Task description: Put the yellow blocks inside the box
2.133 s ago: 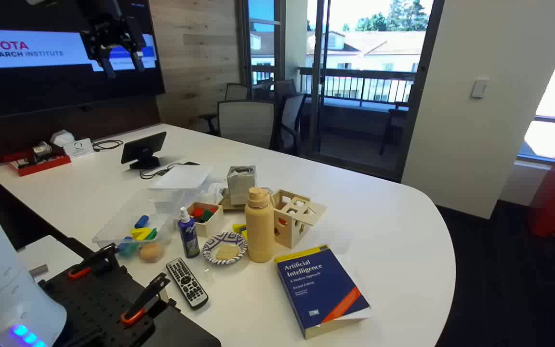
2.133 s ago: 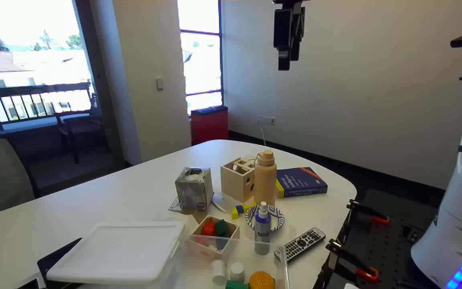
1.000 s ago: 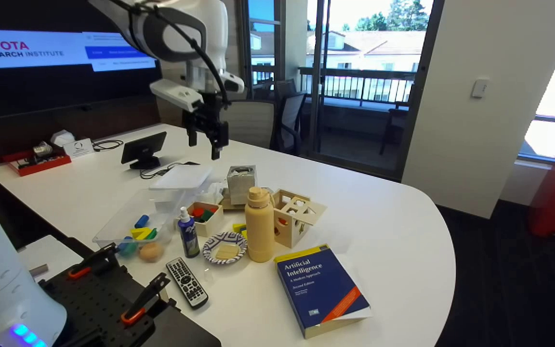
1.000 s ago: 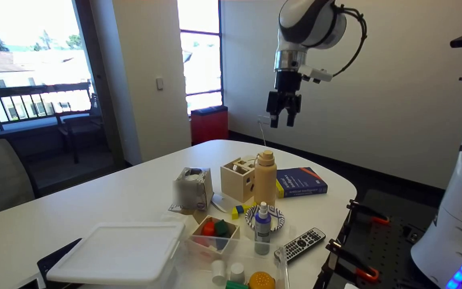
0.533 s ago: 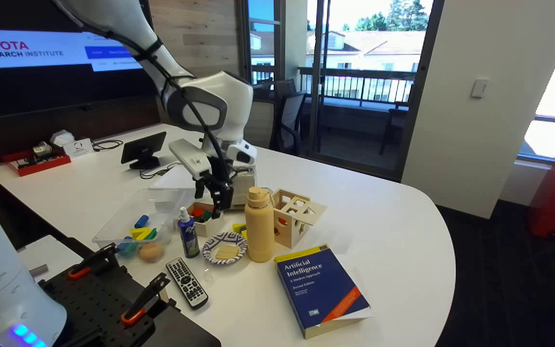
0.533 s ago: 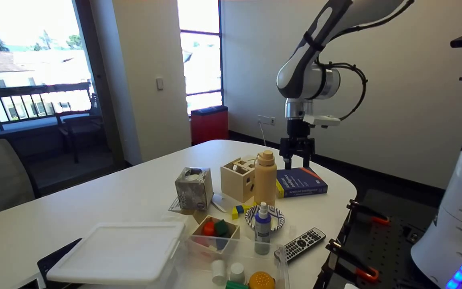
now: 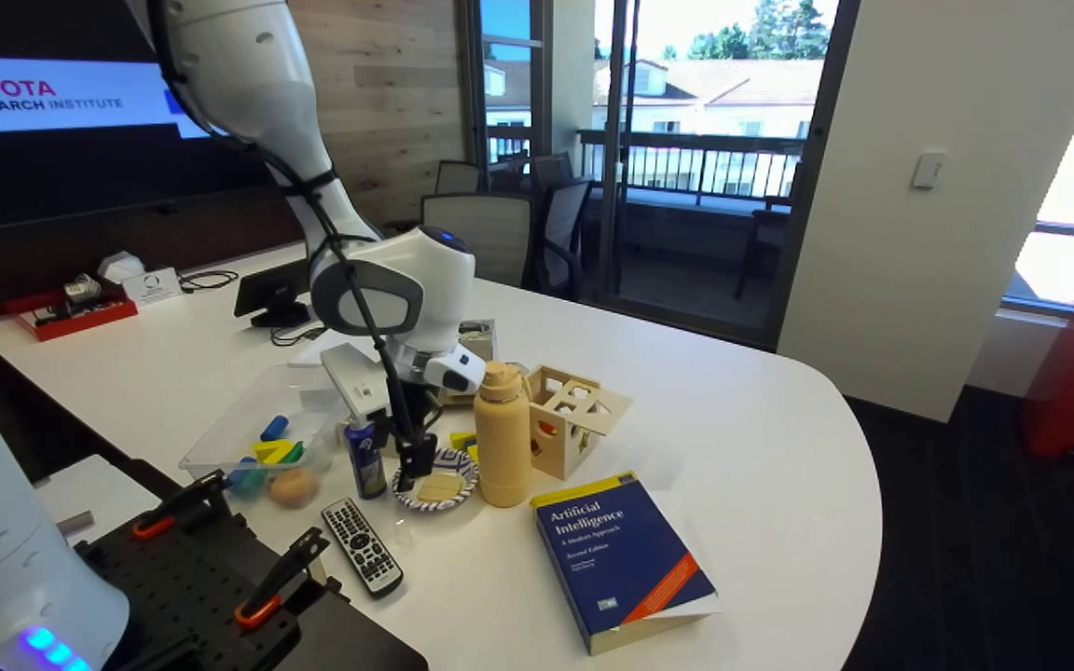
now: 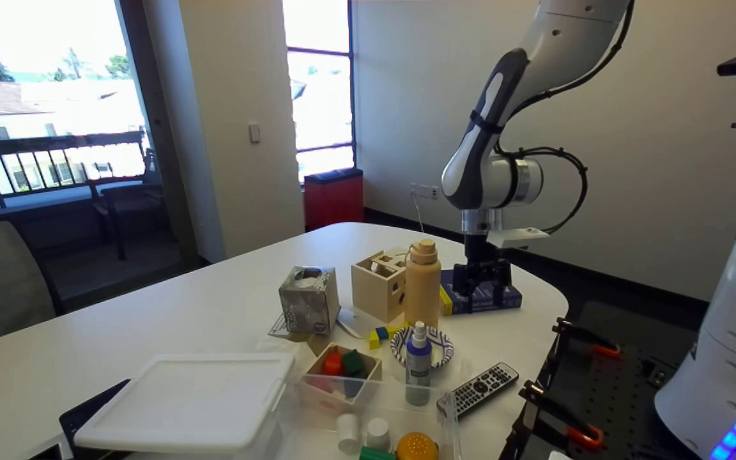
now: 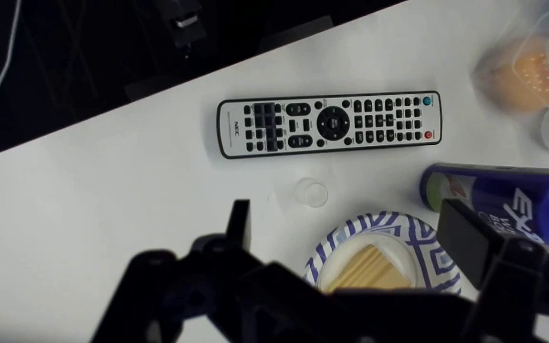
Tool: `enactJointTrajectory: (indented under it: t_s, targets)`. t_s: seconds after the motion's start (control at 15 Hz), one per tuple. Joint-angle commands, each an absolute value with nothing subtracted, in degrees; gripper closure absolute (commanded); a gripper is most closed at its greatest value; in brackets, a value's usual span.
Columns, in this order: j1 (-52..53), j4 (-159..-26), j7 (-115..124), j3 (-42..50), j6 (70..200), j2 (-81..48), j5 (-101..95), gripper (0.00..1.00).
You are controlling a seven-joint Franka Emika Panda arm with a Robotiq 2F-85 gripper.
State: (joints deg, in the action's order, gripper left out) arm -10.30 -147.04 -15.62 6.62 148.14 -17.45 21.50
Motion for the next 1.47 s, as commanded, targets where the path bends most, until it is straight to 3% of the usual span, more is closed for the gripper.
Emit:
enactJointTrajectory:
  t_s: [0.0, 0.53, 1.4]
  targets:
    - [-13.30, -146.75, -17.64, 2.43, 155.26, -23.14, 23.94, 0.00]
    - [-20.02, -142.00, -15.72, -4.70, 163.02, -34.64, 20.76, 0.00]
    - [-19.57, -135.62, -12.23, -2.61, 165.32, -43.75, 11.56, 0.00]
